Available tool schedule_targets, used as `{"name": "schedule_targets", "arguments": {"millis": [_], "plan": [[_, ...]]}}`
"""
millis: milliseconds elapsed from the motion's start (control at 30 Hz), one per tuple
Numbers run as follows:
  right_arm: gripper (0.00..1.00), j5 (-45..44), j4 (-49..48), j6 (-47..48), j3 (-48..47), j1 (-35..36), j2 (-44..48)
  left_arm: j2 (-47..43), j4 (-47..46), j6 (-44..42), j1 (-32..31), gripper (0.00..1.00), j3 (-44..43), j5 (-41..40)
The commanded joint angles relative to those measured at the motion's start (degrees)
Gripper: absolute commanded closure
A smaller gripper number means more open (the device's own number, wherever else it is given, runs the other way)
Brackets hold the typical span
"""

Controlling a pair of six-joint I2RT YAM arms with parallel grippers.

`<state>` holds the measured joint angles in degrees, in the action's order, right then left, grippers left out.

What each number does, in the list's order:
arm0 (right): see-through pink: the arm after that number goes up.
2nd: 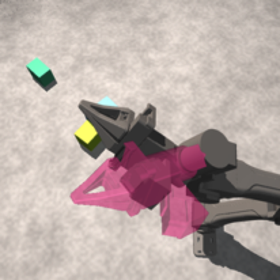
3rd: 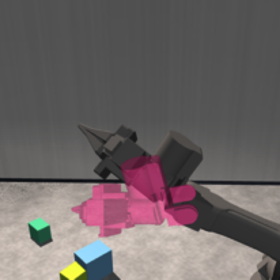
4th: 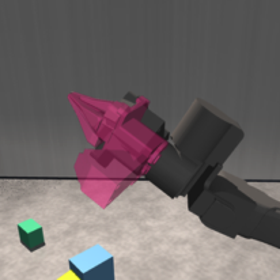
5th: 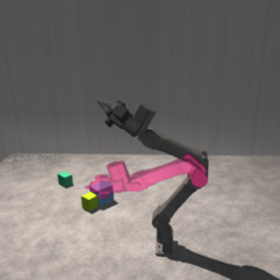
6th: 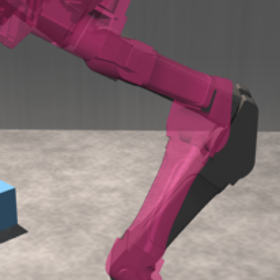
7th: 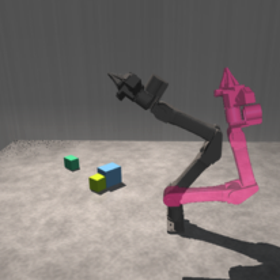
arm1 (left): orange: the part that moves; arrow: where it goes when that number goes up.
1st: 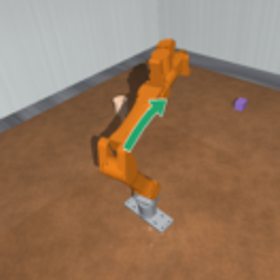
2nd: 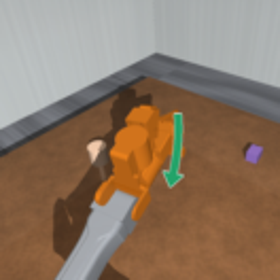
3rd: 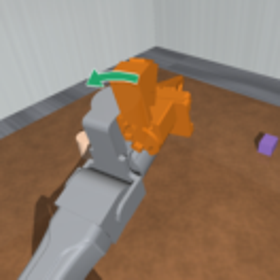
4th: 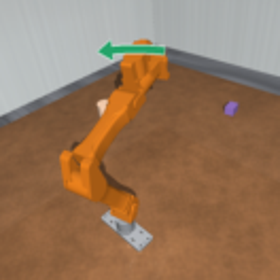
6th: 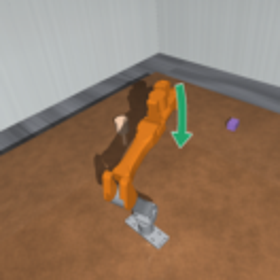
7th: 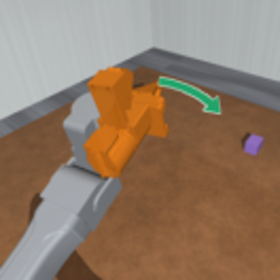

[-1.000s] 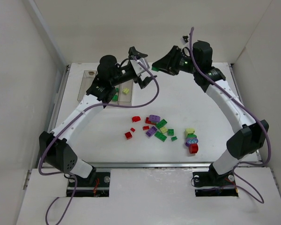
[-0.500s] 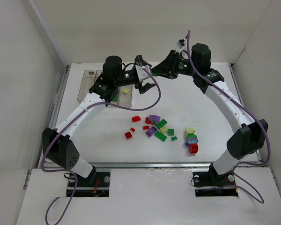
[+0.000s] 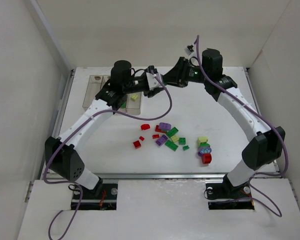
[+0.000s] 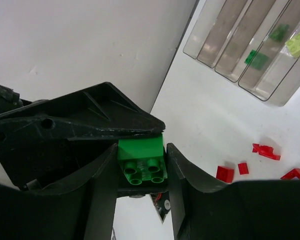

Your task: Sort the legos into containers by color

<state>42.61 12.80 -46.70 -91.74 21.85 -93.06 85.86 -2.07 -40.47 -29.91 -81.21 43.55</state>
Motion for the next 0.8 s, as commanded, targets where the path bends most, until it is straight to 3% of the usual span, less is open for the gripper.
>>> {"name": "schedule_targets", "arguments": {"millis": [0, 33, 133, 267, 300, 333, 433, 533, 567, 600, 700, 767], "plan": [[1.0, 1.2, -2.8, 1.0, 0.3, 0.5, 1.6, -3.7, -0.5, -0.5, -0.3, 0.53, -1.1, 2.3], [1.0, 1.2, -2.8, 1.0, 1.0, 0.5, 1.6, -3.7, -1.0, -0.5, -0.3, 0.47, -1.1, 2.3], [1.0, 1.2, -2.8, 1.0, 1.0, 0.5, 1.1, -3.7, -1.0, -0.5, -0.3, 0.48, -1.1, 2.3], [1.0, 1.2, -2.8, 1.0, 1.0, 0.5, 1.1, -4.2, -0.3, -1.5, -0.3, 0.72, -0.6, 2.3], [0.99, 1.8, -2.8, 1.0, 1.0, 0.5, 1.1, -4.2, -0.3, -1.5, -0.3, 0.82, -0.6, 2.3], [0.91, 1.8, -2.8, 1.0, 1.0, 0.5, 1.1, -4.2, 0.2, -1.5, -0.3, 0.86, -0.6, 2.3], [0.85, 1.8, -2.8, 1.5, 1.6, 0.5, 1.1, -4.2, 0.2, -1.5, -0.3, 1.0, 0.0, 2.3], [0.37, 2.9, -2.8, 1.5, 1.6, 0.5, 1.1, -4.8, 0.2, -1.5, -0.3, 1.0, 1.1, 1.2], [0.07, 2.9, -2.8, 2.1, 1.6, 0.5, 1.7, -5.5, 0.2, -1.5, -0.3, 1.0, 1.1, 0.4], [0.0, 2.0, -2.8, 2.1, 2.3, 0.5, 1.7, -5.5, 0.2, -0.8, -0.3, 1.0, 2.0, -0.3], [0.0, -0.7, -1.5, 2.8, 4.2, -0.5, 4.1, -6.1, 0.9, 2.6, -0.3, 1.0, 4.3, -4.9], [0.0, -4.4, 0.5, 3.5, 6.7, -2.6, 6.0, -6.1, 1.6, 6.2, 3.0, 1.0, 5.4, -6.6]]}}
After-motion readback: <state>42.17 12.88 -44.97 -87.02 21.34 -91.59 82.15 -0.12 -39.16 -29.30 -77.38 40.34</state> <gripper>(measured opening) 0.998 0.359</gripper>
